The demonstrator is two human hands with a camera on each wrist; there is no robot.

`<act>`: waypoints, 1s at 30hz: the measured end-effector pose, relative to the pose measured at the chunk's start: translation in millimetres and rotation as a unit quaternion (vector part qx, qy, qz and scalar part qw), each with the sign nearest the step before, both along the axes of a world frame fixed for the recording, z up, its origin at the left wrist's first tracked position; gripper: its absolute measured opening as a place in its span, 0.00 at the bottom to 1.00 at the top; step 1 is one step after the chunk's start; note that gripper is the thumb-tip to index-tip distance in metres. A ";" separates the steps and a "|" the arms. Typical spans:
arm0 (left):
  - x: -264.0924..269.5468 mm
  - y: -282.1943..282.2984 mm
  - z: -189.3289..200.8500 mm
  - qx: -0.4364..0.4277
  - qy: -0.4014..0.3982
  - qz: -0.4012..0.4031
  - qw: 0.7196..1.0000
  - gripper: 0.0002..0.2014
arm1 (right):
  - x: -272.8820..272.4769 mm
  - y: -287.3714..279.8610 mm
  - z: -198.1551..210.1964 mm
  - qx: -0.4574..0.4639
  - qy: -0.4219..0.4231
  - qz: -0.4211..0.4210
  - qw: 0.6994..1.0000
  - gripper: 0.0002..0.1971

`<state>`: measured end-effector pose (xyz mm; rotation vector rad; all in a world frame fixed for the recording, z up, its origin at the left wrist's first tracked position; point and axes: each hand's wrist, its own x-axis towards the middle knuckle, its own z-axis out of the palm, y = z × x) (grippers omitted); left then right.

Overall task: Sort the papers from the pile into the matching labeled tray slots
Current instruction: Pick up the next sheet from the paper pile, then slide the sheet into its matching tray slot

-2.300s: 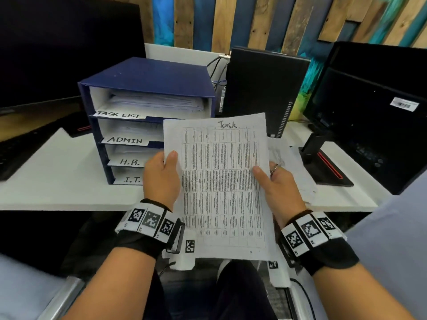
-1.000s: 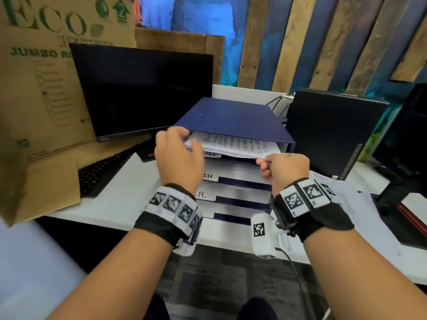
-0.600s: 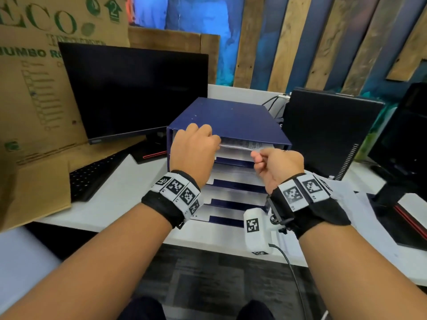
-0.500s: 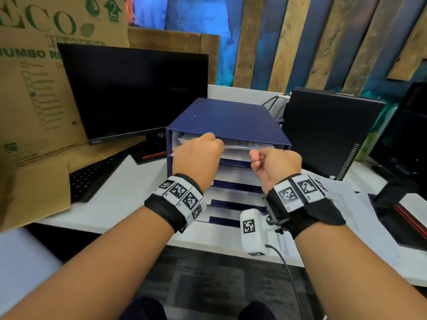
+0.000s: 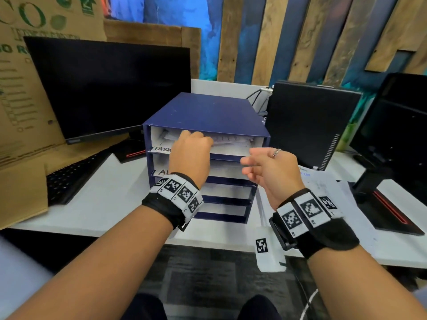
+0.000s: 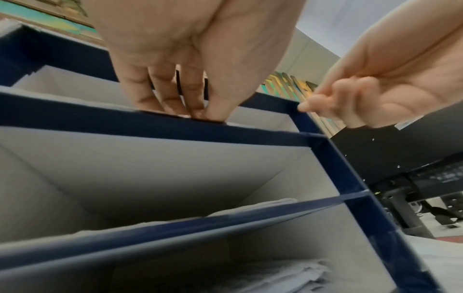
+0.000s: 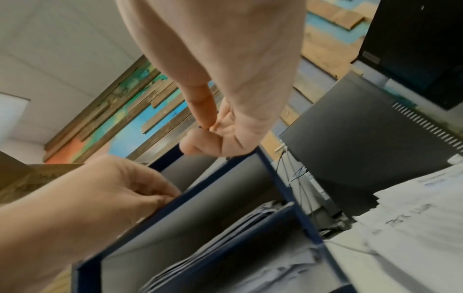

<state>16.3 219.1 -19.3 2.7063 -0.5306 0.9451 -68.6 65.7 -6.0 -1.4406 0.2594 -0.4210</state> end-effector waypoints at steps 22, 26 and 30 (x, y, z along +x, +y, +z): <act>-62.8 -173.7 -109.0 -0.083 0.374 -0.140 0.913 0.17 | -39.2 -188.6 -112.4 -0.510 0.422 0.005 0.749 0.21; -59.1 -189.3 -122.9 -0.058 0.440 -0.100 0.891 0.18 | -37.7 -205.4 -120.0 -0.529 0.429 -0.026 0.732 0.23; -53.5 -200.9 -124.1 -0.100 0.438 -0.093 0.889 0.24 | -30.6 -215.3 -124.6 -0.534 0.464 -0.054 0.705 0.34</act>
